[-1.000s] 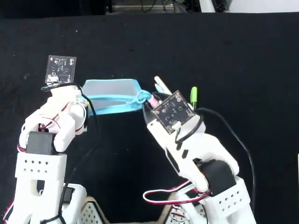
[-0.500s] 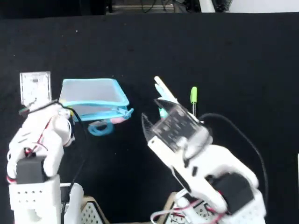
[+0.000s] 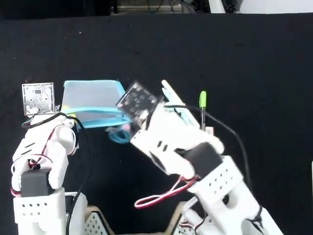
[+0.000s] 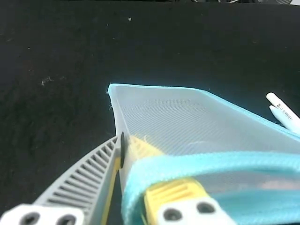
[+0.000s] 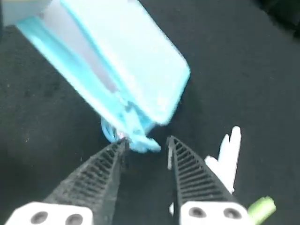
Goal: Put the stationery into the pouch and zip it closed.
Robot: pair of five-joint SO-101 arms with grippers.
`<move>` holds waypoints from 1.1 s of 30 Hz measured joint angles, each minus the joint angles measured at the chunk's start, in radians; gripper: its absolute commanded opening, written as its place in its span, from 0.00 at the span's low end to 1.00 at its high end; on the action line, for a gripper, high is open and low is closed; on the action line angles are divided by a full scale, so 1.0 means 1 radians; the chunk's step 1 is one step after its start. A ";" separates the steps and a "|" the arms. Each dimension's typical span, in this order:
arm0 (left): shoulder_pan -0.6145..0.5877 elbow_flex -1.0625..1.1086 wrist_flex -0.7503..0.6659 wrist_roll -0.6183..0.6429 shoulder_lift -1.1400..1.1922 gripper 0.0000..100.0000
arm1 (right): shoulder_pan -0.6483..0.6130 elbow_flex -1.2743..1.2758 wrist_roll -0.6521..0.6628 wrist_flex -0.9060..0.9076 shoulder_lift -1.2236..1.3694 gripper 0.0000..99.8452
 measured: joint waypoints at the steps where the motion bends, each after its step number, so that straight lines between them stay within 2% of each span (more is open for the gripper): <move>1: 0.000 0.005 0.000 0.000 0.000 0.03 | -0.006 0.035 0.000 -0.037 0.000 0.12; 9: -0.005 0.038 0.000 0.000 0.000 0.03 | -0.009 0.264 0.000 -0.321 -0.011 0.12; 17: -0.005 0.038 0.000 0.000 0.000 0.03 | -0.009 0.293 0.000 -0.341 -0.026 0.11; 20: -0.005 0.038 0.000 0.000 0.000 0.03 | -0.006 0.293 0.000 -0.341 -0.026 0.01; 26: 0.002 0.038 0.000 0.000 0.000 0.03 | 0.109 0.293 -0.002 -0.342 -0.026 0.01; 33: 0.002 0.038 0.000 0.000 0.000 0.03 | 0.143 0.293 0.000 -0.342 -0.028 0.01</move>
